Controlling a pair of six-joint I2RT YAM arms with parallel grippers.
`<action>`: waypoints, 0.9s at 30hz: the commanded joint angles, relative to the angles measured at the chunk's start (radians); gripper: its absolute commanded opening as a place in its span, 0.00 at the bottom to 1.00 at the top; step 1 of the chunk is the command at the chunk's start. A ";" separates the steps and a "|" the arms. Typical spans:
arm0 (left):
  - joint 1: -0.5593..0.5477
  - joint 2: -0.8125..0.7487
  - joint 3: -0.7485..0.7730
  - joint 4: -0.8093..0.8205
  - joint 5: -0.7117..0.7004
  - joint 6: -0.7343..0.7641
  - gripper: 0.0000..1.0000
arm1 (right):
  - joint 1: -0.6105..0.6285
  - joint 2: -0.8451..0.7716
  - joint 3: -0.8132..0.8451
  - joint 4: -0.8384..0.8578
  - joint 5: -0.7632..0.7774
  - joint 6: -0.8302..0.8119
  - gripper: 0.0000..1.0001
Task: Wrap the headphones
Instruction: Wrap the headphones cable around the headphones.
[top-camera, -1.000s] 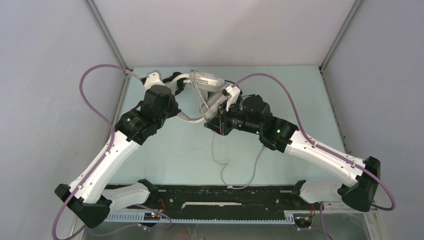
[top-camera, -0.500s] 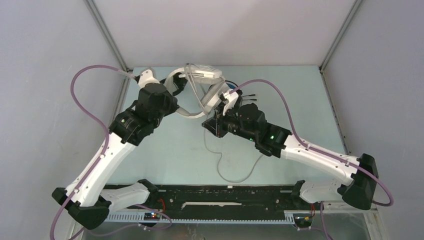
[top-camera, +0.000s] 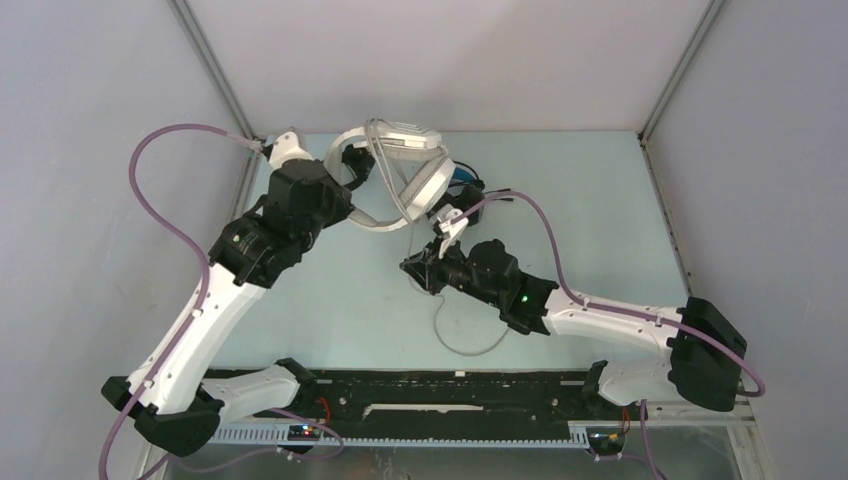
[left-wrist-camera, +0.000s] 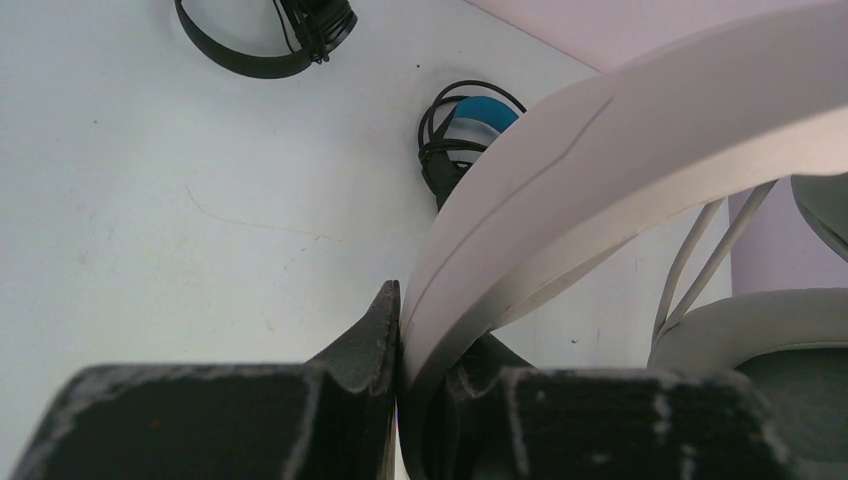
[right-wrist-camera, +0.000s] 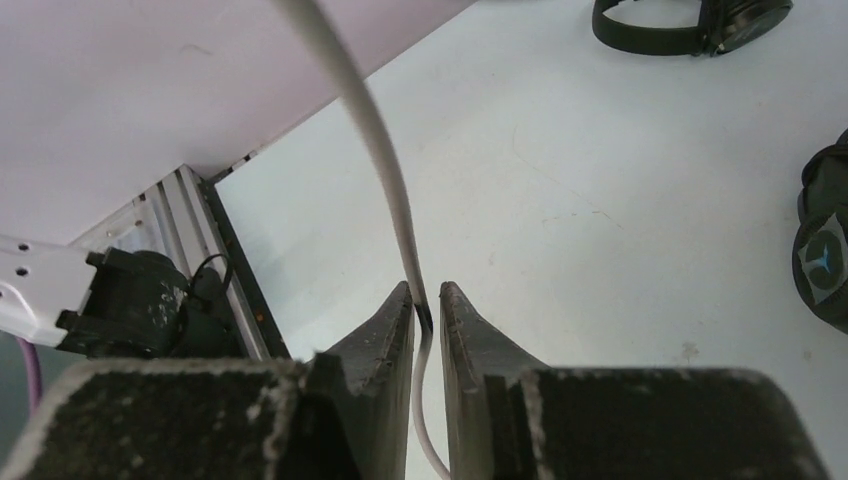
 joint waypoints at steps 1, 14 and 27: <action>0.007 0.005 0.106 0.074 -0.034 -0.039 0.00 | 0.016 0.014 -0.033 0.196 -0.009 -0.072 0.19; 0.007 0.026 0.156 0.049 -0.035 -0.021 0.00 | 0.015 0.122 -0.155 0.379 -0.130 -0.247 0.34; 0.007 0.027 0.198 0.006 -0.018 -0.013 0.00 | -0.066 0.244 -0.224 0.446 -0.284 -0.378 0.37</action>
